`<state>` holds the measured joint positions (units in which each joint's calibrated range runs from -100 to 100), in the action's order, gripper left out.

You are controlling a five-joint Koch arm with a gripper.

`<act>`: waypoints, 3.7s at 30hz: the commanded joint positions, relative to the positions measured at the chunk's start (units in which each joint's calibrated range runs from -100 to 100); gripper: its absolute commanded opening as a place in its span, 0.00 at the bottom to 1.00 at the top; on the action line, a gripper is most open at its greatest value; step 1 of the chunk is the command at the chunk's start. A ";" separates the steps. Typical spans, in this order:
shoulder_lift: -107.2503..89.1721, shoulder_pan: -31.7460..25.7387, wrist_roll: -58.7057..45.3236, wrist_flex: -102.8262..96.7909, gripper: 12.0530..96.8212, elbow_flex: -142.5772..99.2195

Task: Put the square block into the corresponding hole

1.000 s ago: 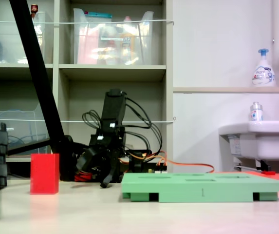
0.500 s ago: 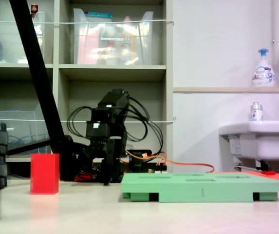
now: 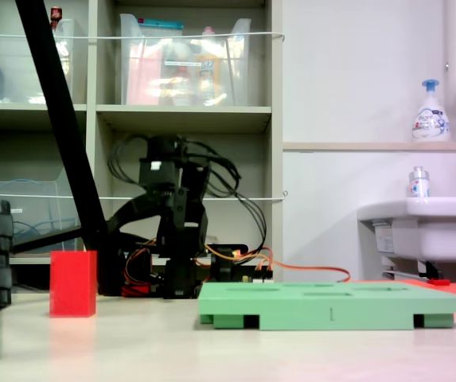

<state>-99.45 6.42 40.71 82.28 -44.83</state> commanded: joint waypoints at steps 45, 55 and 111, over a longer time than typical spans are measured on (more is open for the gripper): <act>74.03 8.30 -9.43 -0.58 0.74 58.19; 75.15 6.54 -9.23 -0.48 0.73 61.68; 86.74 6.35 -5.52 -10.98 0.68 49.82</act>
<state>-10.53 12.63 35.38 75.23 4.26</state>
